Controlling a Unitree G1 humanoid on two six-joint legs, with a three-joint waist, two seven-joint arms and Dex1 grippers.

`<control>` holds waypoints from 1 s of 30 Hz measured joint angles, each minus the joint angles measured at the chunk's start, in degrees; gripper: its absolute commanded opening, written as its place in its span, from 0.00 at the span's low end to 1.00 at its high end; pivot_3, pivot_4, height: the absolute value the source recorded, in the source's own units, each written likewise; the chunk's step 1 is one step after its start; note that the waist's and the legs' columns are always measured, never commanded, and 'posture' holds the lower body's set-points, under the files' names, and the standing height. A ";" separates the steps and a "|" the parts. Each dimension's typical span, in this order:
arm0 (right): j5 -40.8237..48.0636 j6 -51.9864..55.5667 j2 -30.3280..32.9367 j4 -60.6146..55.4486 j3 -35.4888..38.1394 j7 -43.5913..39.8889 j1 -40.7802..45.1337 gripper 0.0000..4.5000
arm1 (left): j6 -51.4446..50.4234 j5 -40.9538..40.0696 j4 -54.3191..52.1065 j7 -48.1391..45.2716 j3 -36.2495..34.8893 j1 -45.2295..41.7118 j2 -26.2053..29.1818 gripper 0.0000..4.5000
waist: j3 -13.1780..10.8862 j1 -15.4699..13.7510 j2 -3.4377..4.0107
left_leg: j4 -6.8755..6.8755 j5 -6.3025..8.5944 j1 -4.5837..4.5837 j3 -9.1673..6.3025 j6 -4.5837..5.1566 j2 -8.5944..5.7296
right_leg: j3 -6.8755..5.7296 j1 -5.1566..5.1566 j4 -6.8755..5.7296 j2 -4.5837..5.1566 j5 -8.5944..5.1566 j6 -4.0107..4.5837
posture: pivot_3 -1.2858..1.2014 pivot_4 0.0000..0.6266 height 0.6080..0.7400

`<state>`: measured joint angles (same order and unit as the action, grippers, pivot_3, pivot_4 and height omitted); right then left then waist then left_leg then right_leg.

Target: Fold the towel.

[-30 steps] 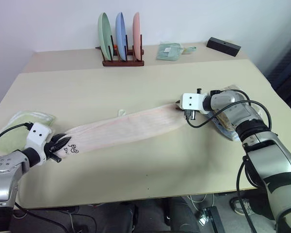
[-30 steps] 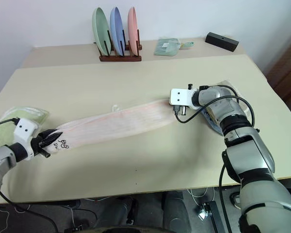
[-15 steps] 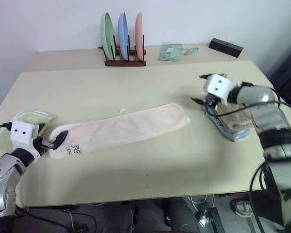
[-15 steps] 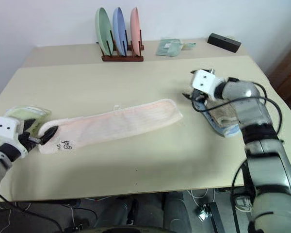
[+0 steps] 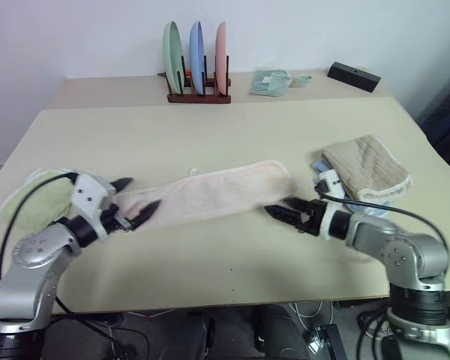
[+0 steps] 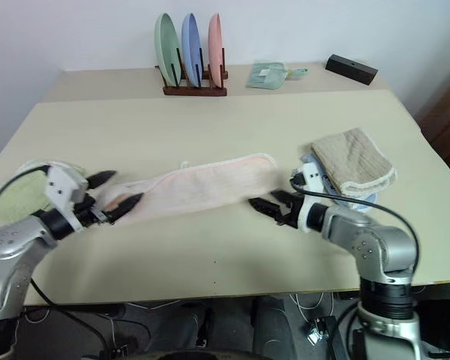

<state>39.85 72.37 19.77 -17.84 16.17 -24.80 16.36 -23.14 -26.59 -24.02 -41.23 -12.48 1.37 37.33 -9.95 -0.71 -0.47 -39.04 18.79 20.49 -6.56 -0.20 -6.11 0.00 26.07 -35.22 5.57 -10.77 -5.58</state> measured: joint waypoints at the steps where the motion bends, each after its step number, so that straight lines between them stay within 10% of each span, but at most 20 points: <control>1: 0.25 1.02 -0.95 0.25 1.26 1.76 0.32 1.00 | -0.11 -0.02 -1.03 -0.56 1.10 0.02 0.14 1.00 | 0.00 0.01 0.01 | 0.00 0.00 0.00 0.00 0.00 0.00 | 0.00 0.01 0.00 -0.01 0.00 0.00 | 0.52 0.24 0.89; 12: 1.57 4.05 -10.25 7.46 10.59 15.36 8.80 1.00 | -3.71 -1.69 -7.48 -3.91 7.54 2.67 1.32 1.00 | 0.03 0.45 0.04 | 0.03 0.02 -0.08 -0.01 0.04 0.02 | -0.01 -0.05 -0.02 -0.08 0.00 0.00 | 0.52 0.24 0.89; 30: 1.81 0.62 -10.41 11.59 9.55 17.74 11.09 1.00 | 6.54 7.32 4.51 -2.13 -2.10 8.28 4.72 1.00 | 0.05 0.56 0.07 | 0.06 0.06 -0.18 -0.03 0.11 0.04 | -0.06 -0.16 0.03 -0.12 -0.01 -0.01 | 0.52 0.24 0.89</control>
<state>41.66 72.99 9.36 -6.25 25.72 -7.07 27.44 -16.60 -19.27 -19.51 -43.36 -14.57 9.65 42.05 -9.90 -0.15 -0.40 -38.98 18.84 20.31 -6.60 -0.09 -6.06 -0.05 25.91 -35.19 5.45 -10.78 -5.59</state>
